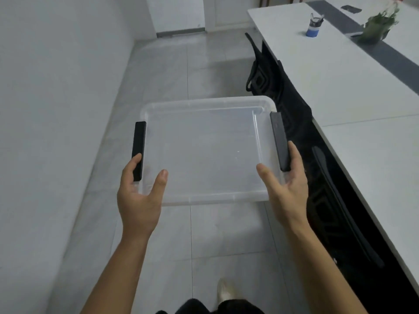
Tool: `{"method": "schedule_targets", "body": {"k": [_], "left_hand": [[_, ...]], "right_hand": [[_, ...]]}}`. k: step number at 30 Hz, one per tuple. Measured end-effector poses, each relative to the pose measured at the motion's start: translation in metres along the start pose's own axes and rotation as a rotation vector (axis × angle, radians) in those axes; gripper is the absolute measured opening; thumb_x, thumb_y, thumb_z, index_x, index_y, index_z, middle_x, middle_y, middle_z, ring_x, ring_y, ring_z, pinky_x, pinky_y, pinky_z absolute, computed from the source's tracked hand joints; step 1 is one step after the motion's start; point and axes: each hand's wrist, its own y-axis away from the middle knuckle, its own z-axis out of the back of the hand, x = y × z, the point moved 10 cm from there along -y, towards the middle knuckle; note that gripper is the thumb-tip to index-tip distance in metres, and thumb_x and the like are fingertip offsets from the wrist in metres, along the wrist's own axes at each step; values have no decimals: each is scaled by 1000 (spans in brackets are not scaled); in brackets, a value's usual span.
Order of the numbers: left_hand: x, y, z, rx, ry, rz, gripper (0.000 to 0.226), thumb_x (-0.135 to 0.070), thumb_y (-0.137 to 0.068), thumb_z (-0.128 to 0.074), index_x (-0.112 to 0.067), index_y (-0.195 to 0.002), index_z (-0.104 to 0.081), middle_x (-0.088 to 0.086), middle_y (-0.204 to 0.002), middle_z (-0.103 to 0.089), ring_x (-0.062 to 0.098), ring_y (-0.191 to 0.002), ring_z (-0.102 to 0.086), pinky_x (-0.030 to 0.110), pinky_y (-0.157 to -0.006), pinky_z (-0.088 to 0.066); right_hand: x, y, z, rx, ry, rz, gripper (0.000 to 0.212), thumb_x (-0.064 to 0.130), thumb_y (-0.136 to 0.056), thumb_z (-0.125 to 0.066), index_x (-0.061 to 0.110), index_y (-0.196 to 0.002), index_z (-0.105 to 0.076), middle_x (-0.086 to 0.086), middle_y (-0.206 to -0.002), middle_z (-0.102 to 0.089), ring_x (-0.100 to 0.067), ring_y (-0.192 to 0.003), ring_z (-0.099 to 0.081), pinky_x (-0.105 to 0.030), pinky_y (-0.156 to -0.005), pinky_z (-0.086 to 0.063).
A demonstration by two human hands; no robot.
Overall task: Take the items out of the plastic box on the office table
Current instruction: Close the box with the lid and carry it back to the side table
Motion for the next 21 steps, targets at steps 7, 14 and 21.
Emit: {"method": "schedule_targets", "body": {"k": [7,14,21], "left_hand": [[33,-187,-59,-81,19,15,58,-28,-85,-76,-21,-138,-54,-7,-136,-59,4,-128,-53,28,-109,-43],[73,-396,-168,-42,66,53,59,-31,-85,-77,-25,-138,-53,-9,-136,-59,8,-128,-54,40,-109,-44],[48,-586,-332,142,99,6,60,-28,-84,-77,-20,-139,-53,-9,-134,-61,3,-121,-58,26,-102,-48]], "right_hand": [[-6,-184,-126,78,50,19,88,36,-78,-70,22,-155,-28,26,-136,-43,26,-116,-42,0,-95,-35],[-31,-384,-228,32,84,12,85,32,-82,-73,23,-154,-30,41,-129,-36,35,-111,-35,7,-87,-29],[-46,-574,-244,-129,123,-35,83,29,-86,-75,26,-155,-28,34,-138,-36,38,-110,-32,10,-85,-27]]}}
